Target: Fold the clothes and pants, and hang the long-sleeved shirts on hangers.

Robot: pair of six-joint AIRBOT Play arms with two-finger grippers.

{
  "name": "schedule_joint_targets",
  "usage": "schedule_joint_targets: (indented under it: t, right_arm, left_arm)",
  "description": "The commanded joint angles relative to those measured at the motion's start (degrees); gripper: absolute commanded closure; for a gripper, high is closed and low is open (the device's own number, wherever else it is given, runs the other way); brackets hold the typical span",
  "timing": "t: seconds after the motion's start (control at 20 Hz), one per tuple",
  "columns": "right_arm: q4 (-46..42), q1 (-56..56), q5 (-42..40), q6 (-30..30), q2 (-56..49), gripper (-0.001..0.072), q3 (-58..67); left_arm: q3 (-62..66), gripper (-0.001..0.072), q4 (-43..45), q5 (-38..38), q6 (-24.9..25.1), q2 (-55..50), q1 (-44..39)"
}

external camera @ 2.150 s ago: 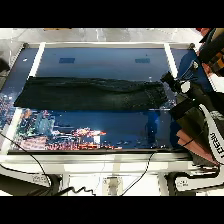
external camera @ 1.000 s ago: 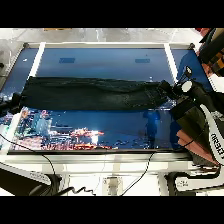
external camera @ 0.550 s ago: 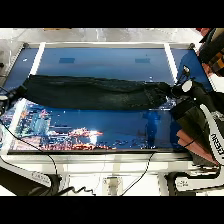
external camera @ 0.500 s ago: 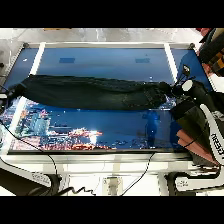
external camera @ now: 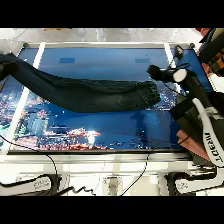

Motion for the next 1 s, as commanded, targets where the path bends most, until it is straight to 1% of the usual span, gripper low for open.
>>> schedule_joint_targets:
  t: [0.0,0.15,0.3,0.35,0.4,0.5,0.55,0.65,0.75,0.85,0.95]
  right_arm:
    - [2.25,9.62,-4.57,3.52,-4.02,0.0682,4.83]
    - [6.03,19.17,-4.52,5.57,-11.63,0.0682,11.98]
    - [13.00,28.52,-4.63,9.84,-20.46,0.0682,20.70]
    - [15.34,31.63,-4.68,9.86,-23.23,0.0682,23.67]
    - [17.18,34.42,-4.81,9.88,-25.86,0.0682,26.64]
    - [20.11,39.65,-5.40,10.78,-31.04,0.0682,33.09]
    - [21.55,41.99,-6.29,12.37,-33.07,0.0682,35.36]
    - [24.83,46.14,-8.04,13.18,-34.56,0.0682,35.63]
    - [25.11,50.01,-8.07,13.16,-35.21,0.0683,35.58]
    - [24.00,52.98,-8.81,13.00,-35.71,0.0682,35.58]
    - [21.57,53.81,-8.81,13.00,-35.82,0.0682,35.58]
  left_arm:
    - [0.04,0.0676,1.09,-9.16,0.00,8.28,-2.69]
    - [0.02,0.0676,0.90,-16.00,-0.22,14.14,-3.04]
    - [0.02,0.0676,0.87,-21.88,-0.22,16.98,-3.04]
    - [0.02,0.0676,0.85,-23.34,-0.24,17.05,-3.04]
    - [-0.02,0.0676,0.66,-24.79,-0.44,16.92,-3.04]
    - [-0.04,0.0676,0.24,-27.08,-2.84,16.74,-3.06]
    - [-0.04,0.0676,0.04,-27.96,-3.04,16.74,-3.06]
    - [-0.04,0.0676,-0.20,-28.02,-3.04,16.74,-3.04]
    - [-0.04,0.0676,-0.66,-28.06,-3.41,16.74,-3.06]
    - [-0.04,0.0676,-3.48,-28.04,-5.33,16.74,-3.04]
    - [-0.04,0.0676,-7.26,-28.06,-5.42,16.72,-3.06]
